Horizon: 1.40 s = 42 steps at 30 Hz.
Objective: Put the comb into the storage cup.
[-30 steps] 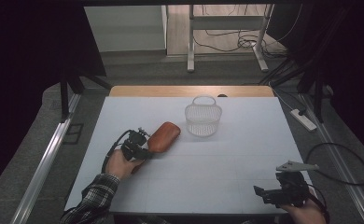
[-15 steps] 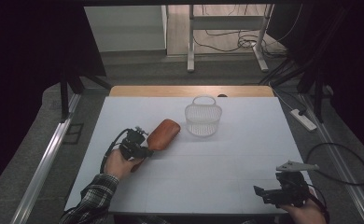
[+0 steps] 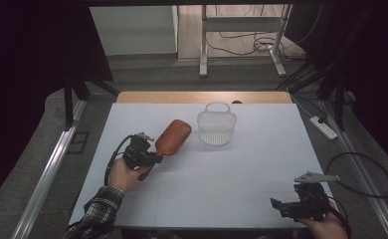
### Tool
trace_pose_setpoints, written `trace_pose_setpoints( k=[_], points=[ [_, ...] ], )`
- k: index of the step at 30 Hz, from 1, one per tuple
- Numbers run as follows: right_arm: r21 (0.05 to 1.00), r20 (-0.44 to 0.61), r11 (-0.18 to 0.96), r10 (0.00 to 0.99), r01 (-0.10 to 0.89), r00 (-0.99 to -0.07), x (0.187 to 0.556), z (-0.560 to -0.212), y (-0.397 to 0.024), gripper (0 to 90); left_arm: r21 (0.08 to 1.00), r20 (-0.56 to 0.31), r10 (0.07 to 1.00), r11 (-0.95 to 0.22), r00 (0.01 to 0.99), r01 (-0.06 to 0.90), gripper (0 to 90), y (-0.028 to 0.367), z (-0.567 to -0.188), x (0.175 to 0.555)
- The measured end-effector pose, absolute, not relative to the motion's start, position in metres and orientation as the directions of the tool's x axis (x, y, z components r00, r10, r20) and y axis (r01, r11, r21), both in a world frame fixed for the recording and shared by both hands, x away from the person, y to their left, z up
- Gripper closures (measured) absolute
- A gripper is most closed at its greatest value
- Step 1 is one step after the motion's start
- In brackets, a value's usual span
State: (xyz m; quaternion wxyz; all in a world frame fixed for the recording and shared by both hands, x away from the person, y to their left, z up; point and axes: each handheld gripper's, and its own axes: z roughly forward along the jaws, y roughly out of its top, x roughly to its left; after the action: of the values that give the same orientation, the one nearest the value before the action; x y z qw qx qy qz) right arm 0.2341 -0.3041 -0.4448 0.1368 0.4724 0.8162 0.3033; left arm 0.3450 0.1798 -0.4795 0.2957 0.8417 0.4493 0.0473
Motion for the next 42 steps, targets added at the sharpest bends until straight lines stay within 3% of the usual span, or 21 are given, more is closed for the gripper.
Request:
trace_pose_setpoints(
  k=[28,42],
  points=[
    [0.65,0.045,0.392,0.835,0.651,-0.548,0.23,-0.442,-0.302,0.5,0.663,-0.169,0.743,-0.401,0.648,0.632,72.0,0.184,-0.454,0.311],
    [0.741,0.039,0.379,0.8,0.554,-0.599,0.229,-0.432,-0.298,0.0,0.68,-0.175,0.73,-0.396,0.661,0.617,72.0,0.186,-0.449,0.296]
  ],
)
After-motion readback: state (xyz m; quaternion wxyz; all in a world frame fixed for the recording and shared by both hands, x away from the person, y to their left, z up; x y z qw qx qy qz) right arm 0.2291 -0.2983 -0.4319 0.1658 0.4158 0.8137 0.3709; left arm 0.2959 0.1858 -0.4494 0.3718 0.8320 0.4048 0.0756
